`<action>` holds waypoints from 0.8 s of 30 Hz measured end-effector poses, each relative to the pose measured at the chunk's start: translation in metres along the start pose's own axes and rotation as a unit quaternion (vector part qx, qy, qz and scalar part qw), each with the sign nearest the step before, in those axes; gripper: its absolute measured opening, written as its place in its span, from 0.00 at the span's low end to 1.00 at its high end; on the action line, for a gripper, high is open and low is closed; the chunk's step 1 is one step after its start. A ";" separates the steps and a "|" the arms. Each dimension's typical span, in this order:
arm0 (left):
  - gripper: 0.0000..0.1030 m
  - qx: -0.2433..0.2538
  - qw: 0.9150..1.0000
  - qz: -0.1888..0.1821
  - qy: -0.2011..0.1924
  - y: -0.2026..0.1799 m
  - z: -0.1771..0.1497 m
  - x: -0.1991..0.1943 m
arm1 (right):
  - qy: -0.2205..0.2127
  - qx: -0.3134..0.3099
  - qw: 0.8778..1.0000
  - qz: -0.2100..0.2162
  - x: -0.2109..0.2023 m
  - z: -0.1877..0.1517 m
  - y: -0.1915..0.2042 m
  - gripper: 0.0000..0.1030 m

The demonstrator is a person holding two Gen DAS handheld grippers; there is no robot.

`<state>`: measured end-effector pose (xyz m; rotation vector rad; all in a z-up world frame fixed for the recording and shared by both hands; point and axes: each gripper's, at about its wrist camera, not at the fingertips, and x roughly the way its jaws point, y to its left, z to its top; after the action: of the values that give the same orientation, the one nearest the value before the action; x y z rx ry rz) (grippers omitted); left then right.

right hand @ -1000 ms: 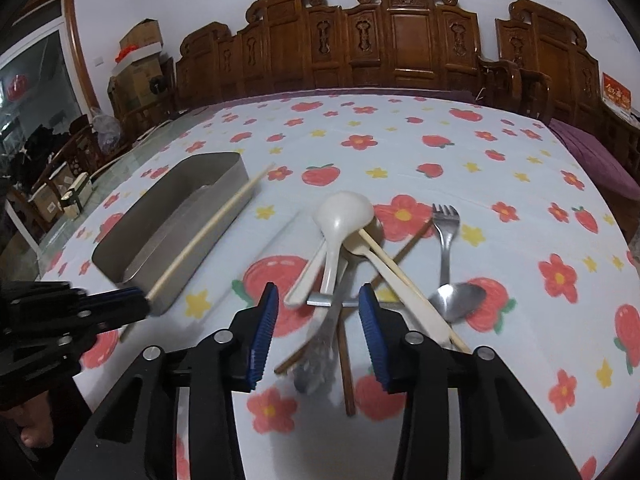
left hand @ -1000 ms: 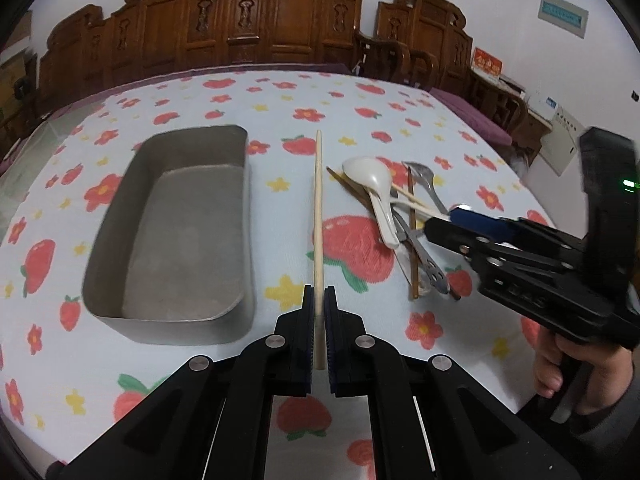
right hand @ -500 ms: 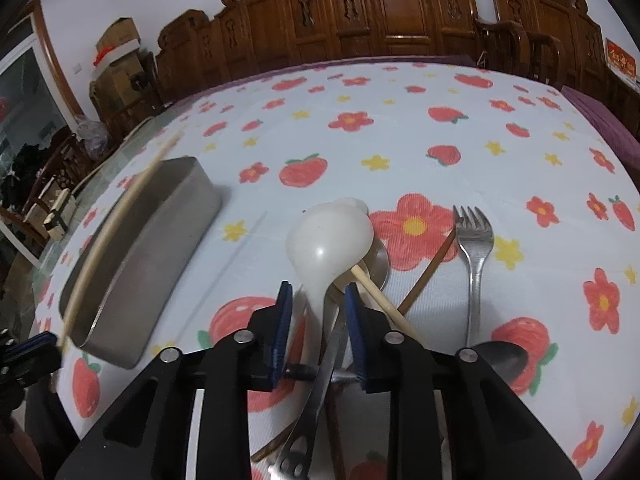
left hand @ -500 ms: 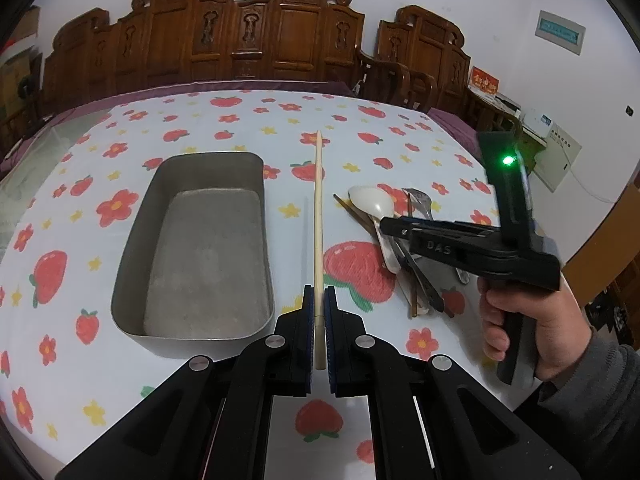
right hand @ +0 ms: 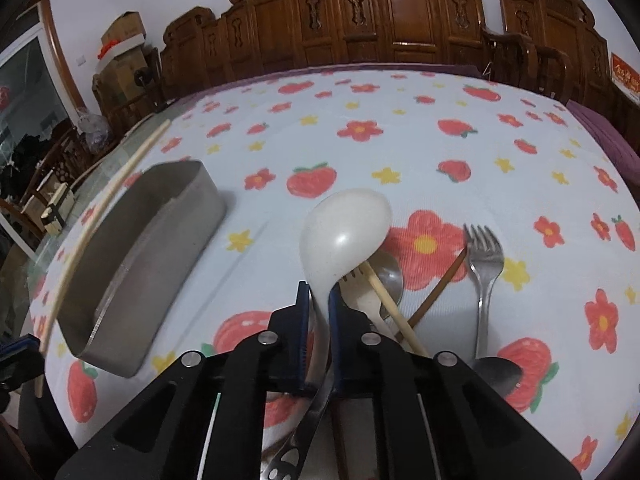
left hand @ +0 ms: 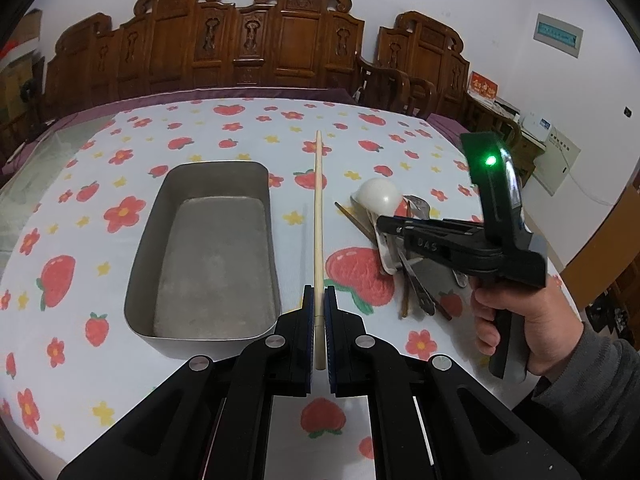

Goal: Organize utensils
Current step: 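Grasp a white plastic spoon from the pile with the right gripper while the left lifts the chopstick, then carry the chopstick and the white spoon over the metal tray with both grippers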

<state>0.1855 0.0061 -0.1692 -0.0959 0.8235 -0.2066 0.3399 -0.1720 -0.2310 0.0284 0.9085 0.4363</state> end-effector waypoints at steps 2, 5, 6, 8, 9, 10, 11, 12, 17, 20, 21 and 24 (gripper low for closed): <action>0.04 0.000 1.000 0.001 -0.002 0.000 0.001 -0.002 | -0.009 -0.003 1.000 0.004 -0.008 0.002 0.001 0.04; 0.04 0.000 1.000 0.001 -0.004 0.000 0.001 -0.004 | -0.027 -0.012 1.000 0.010 -0.022 0.007 0.004 0.04; 0.04 0.000 1.000 0.001 -0.004 0.000 0.001 -0.005 | -0.032 -0.018 0.999 0.010 -0.027 0.008 0.006 0.04; 0.04 0.001 1.000 0.001 -0.006 -0.001 0.002 -0.007 | -0.037 -0.027 0.999 0.005 -0.033 0.011 0.009 0.04; 0.04 0.001 1.000 0.001 -0.007 -0.001 0.003 -0.008 | -0.040 -0.029 0.999 0.005 -0.036 0.012 0.009 0.04; 0.04 0.002 1.000 0.001 -0.008 -0.001 0.003 -0.009 | -0.044 -0.031 0.999 0.006 -0.041 0.014 0.010 0.04; 0.04 0.003 1.000 0.002 -0.010 -0.001 0.004 -0.010 | -0.049 -0.033 0.998 0.005 -0.045 0.015 0.012 0.04; 0.04 0.003 1.000 0.003 -0.012 0.000 0.005 -0.012 | -0.052 -0.035 0.998 0.004 -0.049 0.016 0.013 0.04; 0.04 0.000 1.000 0.011 -0.018 0.011 0.012 -0.017 | -0.071 -0.041 0.997 0.013 -0.069 0.025 0.021 0.04; 0.04 -0.003 1.000 0.017 -0.019 0.021 0.016 -0.020 | -0.073 -0.043 0.996 0.015 -0.077 0.028 0.024 0.04; 0.04 -0.004 1.000 0.019 -0.020 0.024 0.017 -0.021 | -0.072 -0.041 0.996 0.016 -0.077 0.028 0.024 0.04; 0.04 -0.007 0.999 0.025 -0.022 0.031 0.019 -0.023 | -0.071 -0.032 0.997 0.022 -0.079 0.028 0.021 0.04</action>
<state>0.1885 0.0418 -0.1448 -0.0920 0.7822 -0.1509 0.3119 -0.1785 -0.1493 0.0218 0.7555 0.4984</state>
